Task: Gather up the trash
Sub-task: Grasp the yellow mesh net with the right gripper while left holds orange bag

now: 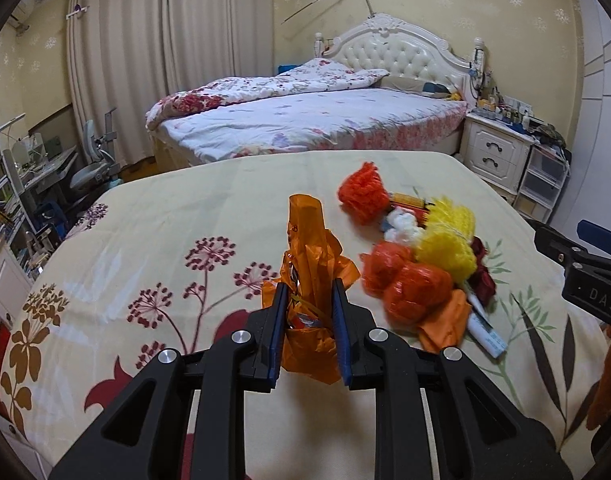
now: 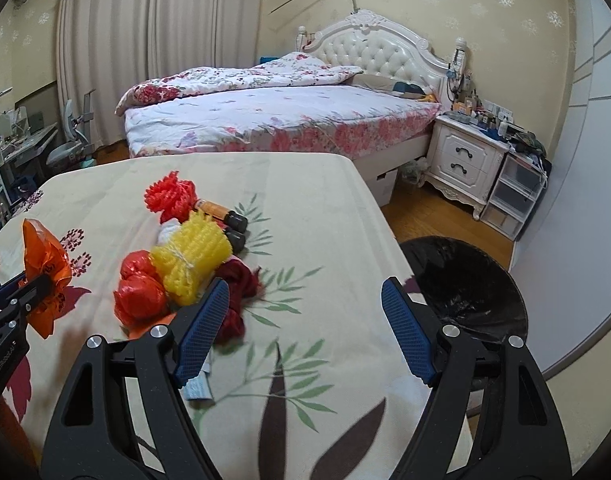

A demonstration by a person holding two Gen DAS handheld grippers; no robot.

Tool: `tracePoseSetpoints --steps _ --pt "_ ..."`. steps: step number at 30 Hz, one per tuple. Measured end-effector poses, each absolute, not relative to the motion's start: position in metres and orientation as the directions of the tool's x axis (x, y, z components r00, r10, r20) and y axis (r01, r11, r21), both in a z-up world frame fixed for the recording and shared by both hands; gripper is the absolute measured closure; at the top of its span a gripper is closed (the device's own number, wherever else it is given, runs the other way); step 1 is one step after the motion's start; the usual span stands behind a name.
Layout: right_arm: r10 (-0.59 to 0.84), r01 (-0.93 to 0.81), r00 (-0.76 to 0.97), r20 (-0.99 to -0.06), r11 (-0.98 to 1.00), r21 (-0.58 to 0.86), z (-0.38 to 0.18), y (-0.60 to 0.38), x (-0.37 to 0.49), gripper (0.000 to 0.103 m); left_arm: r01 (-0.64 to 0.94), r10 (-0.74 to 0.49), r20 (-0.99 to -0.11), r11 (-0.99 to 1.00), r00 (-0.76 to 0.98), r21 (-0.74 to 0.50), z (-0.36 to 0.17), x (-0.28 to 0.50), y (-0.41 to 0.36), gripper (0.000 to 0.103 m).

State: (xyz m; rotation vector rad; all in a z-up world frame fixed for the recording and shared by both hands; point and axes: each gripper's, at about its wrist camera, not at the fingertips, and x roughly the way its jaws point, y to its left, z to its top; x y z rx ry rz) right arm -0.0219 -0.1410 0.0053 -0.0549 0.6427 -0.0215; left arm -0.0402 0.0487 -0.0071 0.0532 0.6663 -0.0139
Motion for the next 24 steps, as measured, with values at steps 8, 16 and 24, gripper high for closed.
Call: tracePoseSetpoints --steps 8,16,24 --pt "0.06 -0.1 0.774 -0.63 0.995 -0.028 0.0 -0.095 0.016 0.026 -0.071 0.08 -0.628 0.997 0.774 0.04 -0.008 -0.014 0.087 0.08" --pt "0.056 -0.119 0.72 -0.692 0.992 -0.044 -0.02 -0.078 0.037 0.037 -0.082 0.078 -0.656 0.996 0.751 0.024 -0.019 -0.002 0.097 0.08" --pt "0.095 -0.139 0.752 -0.652 0.99 -0.017 -0.01 -0.085 0.023 0.059 -0.062 0.057 -0.655 0.998 0.754 0.015 -0.018 -0.003 0.091 0.08"
